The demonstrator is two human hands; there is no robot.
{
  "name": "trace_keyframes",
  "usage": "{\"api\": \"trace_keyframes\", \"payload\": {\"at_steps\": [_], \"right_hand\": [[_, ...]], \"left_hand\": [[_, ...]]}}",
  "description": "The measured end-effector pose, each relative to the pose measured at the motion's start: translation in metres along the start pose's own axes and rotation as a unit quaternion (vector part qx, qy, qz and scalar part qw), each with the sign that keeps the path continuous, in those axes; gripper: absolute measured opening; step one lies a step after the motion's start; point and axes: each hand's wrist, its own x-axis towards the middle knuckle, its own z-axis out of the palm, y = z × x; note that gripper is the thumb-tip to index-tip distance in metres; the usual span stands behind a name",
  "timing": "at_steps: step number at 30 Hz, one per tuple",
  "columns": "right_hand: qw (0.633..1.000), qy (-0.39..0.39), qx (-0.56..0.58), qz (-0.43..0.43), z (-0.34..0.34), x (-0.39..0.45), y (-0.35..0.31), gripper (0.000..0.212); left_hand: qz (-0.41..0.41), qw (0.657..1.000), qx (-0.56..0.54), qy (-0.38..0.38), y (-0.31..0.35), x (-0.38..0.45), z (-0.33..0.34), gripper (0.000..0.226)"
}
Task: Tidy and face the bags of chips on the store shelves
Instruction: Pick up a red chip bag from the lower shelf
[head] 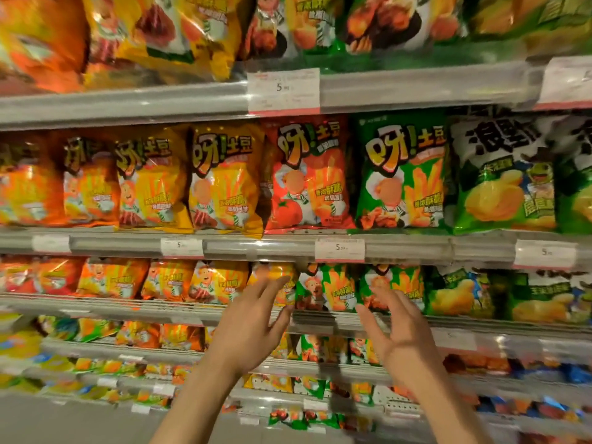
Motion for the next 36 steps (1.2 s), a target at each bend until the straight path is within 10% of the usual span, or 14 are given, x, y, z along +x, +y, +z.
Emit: {"api": "trace_keyframes", "payload": {"at_steps": [15,19,25,36], "right_hand": [[0.929,0.204,-0.260,-0.168,-0.034,0.070,-0.094,0.041],[0.946,0.121,-0.277,-0.120,-0.046,0.111,-0.139,0.055],[0.976,0.024,-0.207,-0.066,-0.045,0.147,-0.153,0.075],[0.989,-0.008,0.146,-0.021,-0.061,0.156,-0.148,0.078]], "left_hand": [[0.135,0.980,-0.059,0.133,-0.035,0.116,-0.071,0.047],[0.097,0.983,-0.108,0.110,-0.022,0.145,-0.077,0.059],[0.013,0.971,-0.236,0.022,-0.012,0.170,-0.061,0.066],[0.016,0.944,-0.309,0.114,-0.008,0.170,-0.080,0.059]]}}
